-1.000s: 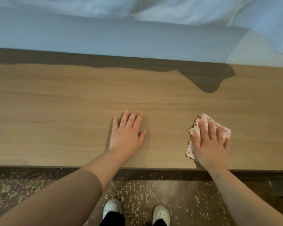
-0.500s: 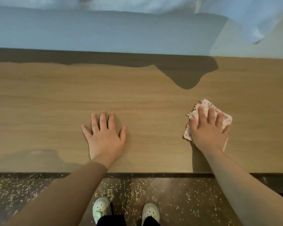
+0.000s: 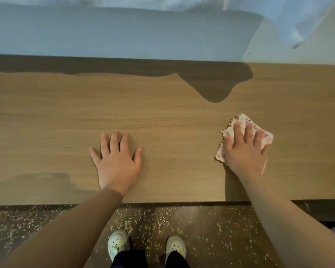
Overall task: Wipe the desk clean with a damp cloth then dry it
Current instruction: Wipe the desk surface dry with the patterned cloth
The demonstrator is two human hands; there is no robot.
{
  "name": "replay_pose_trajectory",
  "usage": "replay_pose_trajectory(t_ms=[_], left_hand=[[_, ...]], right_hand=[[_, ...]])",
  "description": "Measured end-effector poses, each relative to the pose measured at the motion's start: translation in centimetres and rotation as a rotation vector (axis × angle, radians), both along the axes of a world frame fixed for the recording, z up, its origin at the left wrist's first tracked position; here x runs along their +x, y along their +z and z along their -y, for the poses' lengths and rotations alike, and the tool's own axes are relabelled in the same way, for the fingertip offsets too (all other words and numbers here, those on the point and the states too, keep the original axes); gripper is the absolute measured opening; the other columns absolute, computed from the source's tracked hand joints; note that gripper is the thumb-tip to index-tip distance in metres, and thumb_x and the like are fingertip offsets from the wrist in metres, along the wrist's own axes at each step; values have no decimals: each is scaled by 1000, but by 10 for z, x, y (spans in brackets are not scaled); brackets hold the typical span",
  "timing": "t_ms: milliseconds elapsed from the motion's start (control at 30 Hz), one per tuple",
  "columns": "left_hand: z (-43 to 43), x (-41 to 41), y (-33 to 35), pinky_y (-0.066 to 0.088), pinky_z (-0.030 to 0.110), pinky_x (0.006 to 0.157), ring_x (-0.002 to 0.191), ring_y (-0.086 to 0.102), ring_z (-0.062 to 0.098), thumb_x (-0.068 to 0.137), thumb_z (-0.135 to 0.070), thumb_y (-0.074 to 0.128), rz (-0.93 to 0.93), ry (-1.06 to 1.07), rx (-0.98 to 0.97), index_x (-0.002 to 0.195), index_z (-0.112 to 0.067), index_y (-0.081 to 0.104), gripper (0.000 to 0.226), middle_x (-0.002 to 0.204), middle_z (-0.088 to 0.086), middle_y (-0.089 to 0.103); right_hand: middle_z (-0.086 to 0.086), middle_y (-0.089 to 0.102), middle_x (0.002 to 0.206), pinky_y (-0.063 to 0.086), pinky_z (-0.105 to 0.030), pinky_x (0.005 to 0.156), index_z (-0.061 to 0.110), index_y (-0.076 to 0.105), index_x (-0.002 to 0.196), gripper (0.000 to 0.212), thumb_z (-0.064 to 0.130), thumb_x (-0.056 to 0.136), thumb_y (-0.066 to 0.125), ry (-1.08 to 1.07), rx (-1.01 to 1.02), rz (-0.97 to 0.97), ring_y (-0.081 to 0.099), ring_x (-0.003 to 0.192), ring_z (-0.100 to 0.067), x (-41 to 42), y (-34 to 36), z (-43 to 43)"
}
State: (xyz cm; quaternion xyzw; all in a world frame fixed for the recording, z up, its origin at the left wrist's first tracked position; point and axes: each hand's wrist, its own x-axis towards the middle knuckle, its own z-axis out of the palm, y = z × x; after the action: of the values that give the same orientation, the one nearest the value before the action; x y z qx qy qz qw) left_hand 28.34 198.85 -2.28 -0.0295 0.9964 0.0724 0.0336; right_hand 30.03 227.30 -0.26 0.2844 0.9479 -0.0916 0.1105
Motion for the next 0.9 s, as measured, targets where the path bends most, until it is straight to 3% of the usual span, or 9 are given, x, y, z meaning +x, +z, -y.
replay_pose_trajectory(t_ms=[100, 167, 233, 300, 433, 500, 700, 767, 900], left_hand=[[-1, 0, 1, 1, 57, 112, 143, -1, 27, 93, -54, 24, -1, 1, -2, 146, -22, 22, 63, 156, 3, 13], [-2, 0, 1, 1, 56, 112, 143, -1, 26, 93, -54, 24, 1, 6, -6, 146, -21, 22, 62, 156, 3, 14], [-1, 0, 1, 1, 57, 112, 143, -1, 27, 93, -53, 23, 3, 4, -10, 147, -21, 21, 62, 156, 3, 13], [0, 0, 1, 0, 57, 112, 143, -3, 27, 93, -54, 20, 16, -1, -22, 147, -22, 19, 63, 156, 4, 11], [-1, -1, 0, 1, 59, 111, 143, -4, 29, 93, -54, 16, 25, -16, -48, 148, -22, 14, 63, 156, 5, 9], [-2, -1, 0, 1, 59, 111, 143, -4, 29, 93, -54, 16, 29, -17, -50, 147, -22, 14, 63, 156, 5, 9], [-1, 0, 1, 1, 59, 111, 143, -6, 29, 93, -54, 12, 35, -22, -67, 148, -25, 9, 62, 157, 5, 5], [-1, 0, 1, 0, 60, 111, 143, -9, 31, 94, -53, 9, 50, -47, -69, 148, -30, 3, 59, 157, 5, 2], [-2, 2, 5, 1, 60, 111, 142, -11, 31, 95, -48, 6, 81, -157, -97, 147, -36, -3, 53, 157, -3, -4]], right_hand=[[-4, -20, 154, -9, -56, 111, 31, -22, 143, 58, 53, 94, -1, 340, 38, -47, -19, 140, -33, 19, -4, 77], [2, -24, 152, -17, -49, 111, 35, -23, 139, 54, 55, 93, -2, 662, -64, -48, -28, 137, -26, 37, -4, 121], [6, -24, 151, -21, -45, 109, 38, -21, 139, 52, 56, 92, -4, 787, -49, -33, -29, 136, -23, 37, -3, 116], [4, -22, 152, -17, -48, 110, 38, -20, 141, 54, 57, 93, -5, 669, 49, -34, -26, 136, -26, 30, -7, 70], [-2, -12, 156, -1, -54, 114, 34, -12, 147, 60, 55, 92, -1, 99, 41, -9, -15, 141, -28, 34, -4, -1], [-6, -16, 155, -4, -56, 113, 30, -17, 146, 61, 55, 93, -4, 126, 92, -13, -16, 141, -32, 44, -4, 31], [3, -20, 154, -18, -47, 111, 35, -13, 144, 58, 55, 92, -2, 685, -65, -55, -27, 137, -23, 49, -3, 124], [3, -21, 153, -15, -49, 112, 38, -18, 142, 56, 57, 90, -6, 610, 17, -55, -26, 137, -25, 43, -7, 85], [0, -13, 156, -1, -55, 114, 37, -12, 146, 59, 56, 92, -1, 105, 25, -16, -15, 142, -27, 45, -3, 3]])
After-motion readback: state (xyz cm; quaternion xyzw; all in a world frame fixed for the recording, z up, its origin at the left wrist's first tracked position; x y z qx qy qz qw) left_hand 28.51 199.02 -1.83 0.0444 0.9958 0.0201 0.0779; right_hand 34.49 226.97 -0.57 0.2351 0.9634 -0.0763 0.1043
